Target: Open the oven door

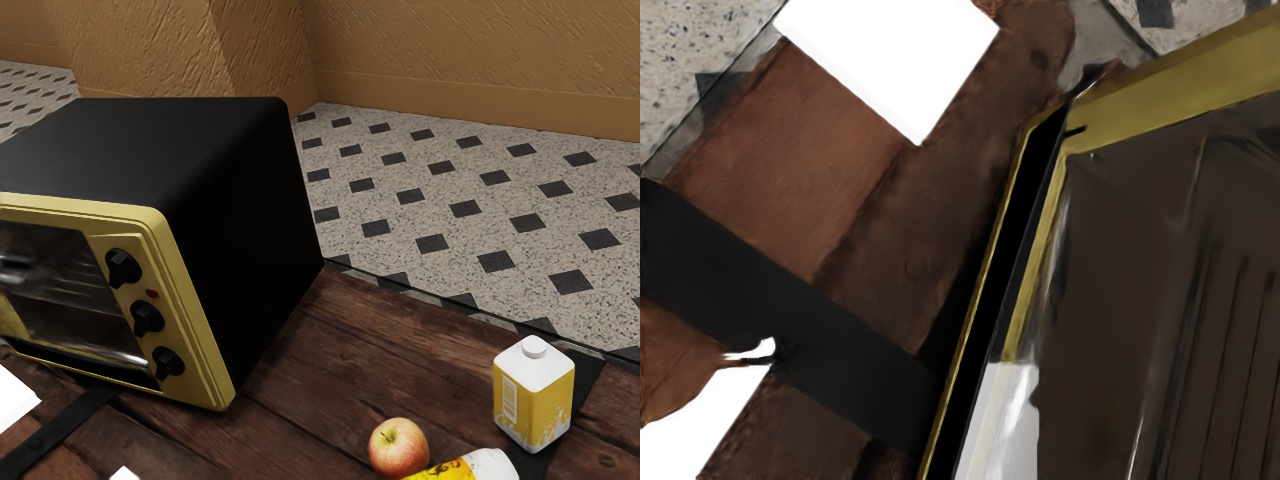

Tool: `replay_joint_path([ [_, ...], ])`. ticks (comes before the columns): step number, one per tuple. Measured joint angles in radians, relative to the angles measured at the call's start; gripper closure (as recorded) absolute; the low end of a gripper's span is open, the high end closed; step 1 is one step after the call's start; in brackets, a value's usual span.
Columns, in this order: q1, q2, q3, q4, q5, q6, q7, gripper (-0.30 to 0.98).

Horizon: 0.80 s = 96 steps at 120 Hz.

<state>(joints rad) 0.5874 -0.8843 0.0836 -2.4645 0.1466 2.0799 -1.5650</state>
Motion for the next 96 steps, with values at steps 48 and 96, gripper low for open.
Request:
replay_joint_path([
  [48, 0.203, -0.568, 0.076, -0.433, 0.003, 0.004, 0.020, 0.00],
  [96, 0.200, -0.458, -0.122, -0.038, -0.086, -0.194, 0.038, 0.00],
])
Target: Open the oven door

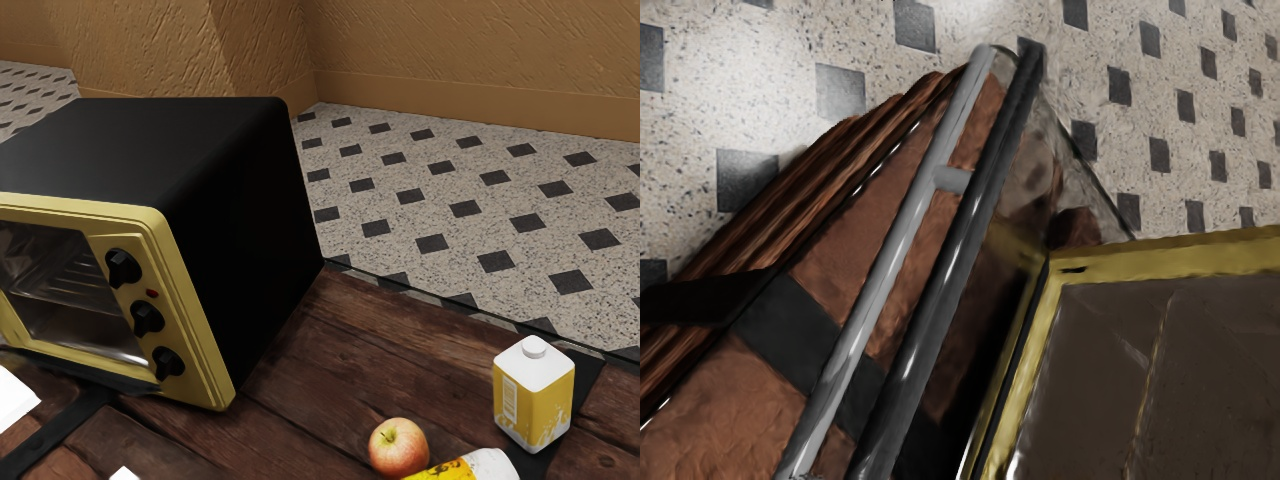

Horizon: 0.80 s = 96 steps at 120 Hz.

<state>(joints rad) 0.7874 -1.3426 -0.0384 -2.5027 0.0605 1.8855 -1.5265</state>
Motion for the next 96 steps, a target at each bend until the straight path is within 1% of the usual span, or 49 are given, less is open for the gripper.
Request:
replay_joint_path([
  [3, -0.054, 0.102, -0.062, 0.171, -0.022, -0.040, -0.009, 0.00],
  [7, -0.150, 0.255, -0.137, 0.406, -0.048, -0.094, -0.026, 0.00],
  [11, -0.246, 0.450, -0.239, 0.652, -0.069, -0.140, -0.051, 0.01],
  [14, -0.291, 0.599, -0.330, 0.822, -0.080, -0.171, -0.075, 0.01],
  [18, -0.331, 0.765, -0.434, 0.979, -0.090, -0.207, -0.108, 0.01],
  [21, -0.379, 0.875, -0.484, 1.058, -0.087, -0.230, -0.135, 0.00],
  [23, -0.438, 0.941, -0.493, 1.099, -0.071, -0.244, -0.153, 0.00],
  [25, -0.511, 0.997, -0.479, 1.128, -0.053, -0.256, -0.172, 0.00],
  [28, -0.628, 1.069, -0.411, 1.157, -0.029, -0.273, -0.199, 0.00],
  [34, -0.778, 1.169, -0.300, 1.164, 0.010, -0.293, -0.250, 0.00],
  [39, -0.890, 1.211, -0.187, 1.123, 0.032, -0.294, -0.290, 0.00],
  [45, -0.950, 1.224, -0.119, 1.041, 0.047, -0.284, -0.334, 0.00],
  [51, -0.979, 1.228, -0.092, 0.995, 0.057, -0.274, -0.375, 0.00],
  [59, -1.013, 1.222, -0.079, 0.956, 0.069, -0.263, -0.425, 0.00],
  [70, -1.067, 1.214, -0.057, 0.928, 0.078, -0.252, -0.493, 0.00],
  [81, -1.061, 1.209, -0.045, 0.916, 0.079, -0.246, -0.552, 0.00],
  [96, -0.976, 1.208, -0.034, 0.909, 0.077, -0.242, -0.615, 0.00],
])
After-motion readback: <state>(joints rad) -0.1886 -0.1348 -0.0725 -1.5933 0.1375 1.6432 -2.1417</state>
